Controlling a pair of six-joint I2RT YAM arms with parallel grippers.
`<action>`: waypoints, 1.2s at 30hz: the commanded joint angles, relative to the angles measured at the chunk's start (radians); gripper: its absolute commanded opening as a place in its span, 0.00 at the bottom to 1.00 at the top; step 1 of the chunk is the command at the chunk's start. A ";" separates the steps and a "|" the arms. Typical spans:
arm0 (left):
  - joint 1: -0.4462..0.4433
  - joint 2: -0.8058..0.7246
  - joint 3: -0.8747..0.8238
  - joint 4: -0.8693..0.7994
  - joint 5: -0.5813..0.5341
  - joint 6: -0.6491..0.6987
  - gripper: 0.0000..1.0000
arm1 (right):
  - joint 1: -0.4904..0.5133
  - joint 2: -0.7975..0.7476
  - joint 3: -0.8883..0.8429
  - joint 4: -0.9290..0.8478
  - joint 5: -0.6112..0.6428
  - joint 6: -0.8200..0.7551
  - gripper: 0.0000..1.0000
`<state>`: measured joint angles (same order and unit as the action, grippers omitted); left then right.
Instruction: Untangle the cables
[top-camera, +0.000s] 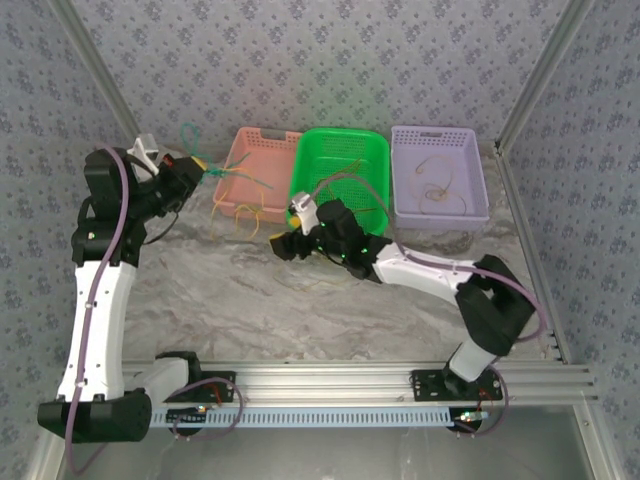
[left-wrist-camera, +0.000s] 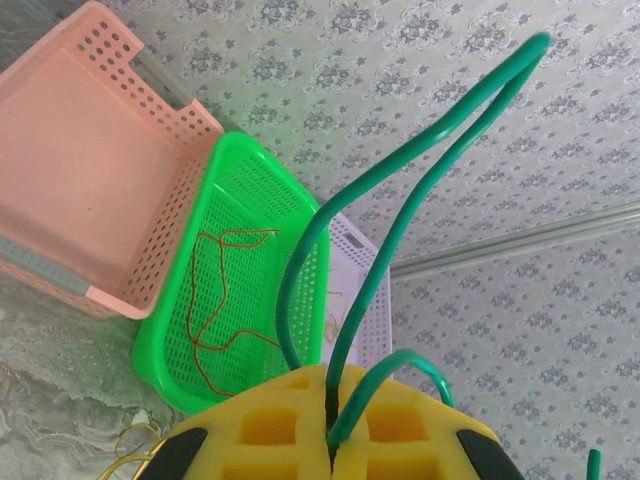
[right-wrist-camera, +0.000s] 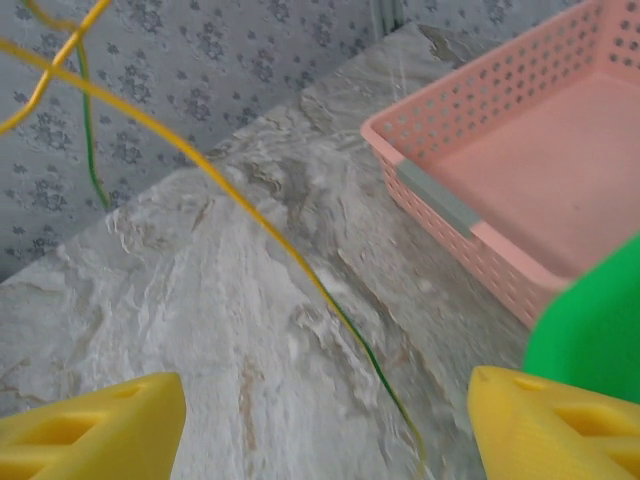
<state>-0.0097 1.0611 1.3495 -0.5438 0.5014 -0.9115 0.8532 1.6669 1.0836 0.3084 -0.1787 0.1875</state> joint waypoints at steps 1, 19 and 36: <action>-0.009 -0.007 0.043 -0.021 0.026 -0.007 0.00 | 0.007 0.068 0.057 0.074 -0.071 -0.005 0.76; 0.003 0.004 0.041 -0.124 -0.111 0.088 0.00 | 0.008 -0.062 -0.044 -0.050 0.052 -0.002 0.00; 0.030 0.036 -0.332 -0.084 -0.368 0.170 0.00 | -0.400 -0.798 -0.281 -0.621 0.140 0.048 0.00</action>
<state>0.0132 1.1034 1.0534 -0.6842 0.1699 -0.7662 0.5003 0.9283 0.7879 -0.1658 -0.0406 0.2203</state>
